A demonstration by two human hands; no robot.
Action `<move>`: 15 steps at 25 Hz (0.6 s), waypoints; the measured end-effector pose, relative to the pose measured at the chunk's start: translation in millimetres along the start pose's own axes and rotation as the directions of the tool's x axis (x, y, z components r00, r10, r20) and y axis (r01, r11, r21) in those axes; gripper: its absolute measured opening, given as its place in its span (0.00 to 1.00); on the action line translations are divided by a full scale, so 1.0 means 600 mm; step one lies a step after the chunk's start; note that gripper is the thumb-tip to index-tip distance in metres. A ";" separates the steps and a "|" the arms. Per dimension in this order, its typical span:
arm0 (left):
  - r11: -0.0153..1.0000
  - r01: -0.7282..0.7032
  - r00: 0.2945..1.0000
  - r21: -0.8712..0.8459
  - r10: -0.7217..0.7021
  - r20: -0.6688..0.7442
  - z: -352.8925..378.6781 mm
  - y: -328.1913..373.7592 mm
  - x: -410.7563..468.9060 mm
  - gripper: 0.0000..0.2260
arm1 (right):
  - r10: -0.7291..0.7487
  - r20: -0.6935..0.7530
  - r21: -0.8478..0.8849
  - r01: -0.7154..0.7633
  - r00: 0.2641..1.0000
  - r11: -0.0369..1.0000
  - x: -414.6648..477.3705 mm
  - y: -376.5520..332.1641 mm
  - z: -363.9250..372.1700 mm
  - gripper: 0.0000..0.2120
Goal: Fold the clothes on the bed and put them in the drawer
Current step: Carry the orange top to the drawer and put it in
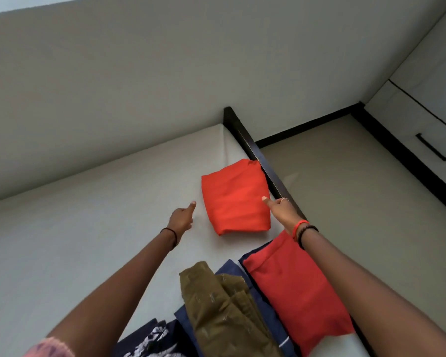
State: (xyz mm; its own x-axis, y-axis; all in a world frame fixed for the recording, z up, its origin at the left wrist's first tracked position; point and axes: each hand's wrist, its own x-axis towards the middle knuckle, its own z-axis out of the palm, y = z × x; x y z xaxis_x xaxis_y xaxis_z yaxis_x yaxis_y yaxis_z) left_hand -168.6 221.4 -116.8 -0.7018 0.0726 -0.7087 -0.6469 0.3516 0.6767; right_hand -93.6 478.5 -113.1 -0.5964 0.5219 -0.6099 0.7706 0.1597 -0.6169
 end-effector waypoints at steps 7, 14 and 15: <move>0.986 -0.001 0.993 -0.166 0.020 0.115 0.068 -0.004 0.058 0.21 | 0.070 0.097 0.299 -0.096 0.993 0.949 0.085 0.009 0.032 0.40; 0.953 0.097 0.977 -0.289 -0.035 0.210 0.096 0.026 0.059 0.32 | -0.017 0.342 0.468 -0.155 0.940 0.870 0.056 -0.005 0.038 0.33; 0.951 0.113 0.971 -0.288 -0.044 0.235 0.091 0.030 0.053 0.32 | -0.040 0.345 0.496 -0.146 0.938 0.856 0.049 -0.007 0.039 0.24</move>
State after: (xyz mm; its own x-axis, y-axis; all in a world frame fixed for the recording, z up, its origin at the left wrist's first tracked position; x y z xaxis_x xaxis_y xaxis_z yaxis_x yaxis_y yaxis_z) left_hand -186.4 280.9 -138.2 -0.5829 0.2747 -0.7647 -0.7802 0.0740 0.6212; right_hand -119.7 473.3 -139.8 -0.6673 0.1939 -0.7191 0.6357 -0.3548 -0.6856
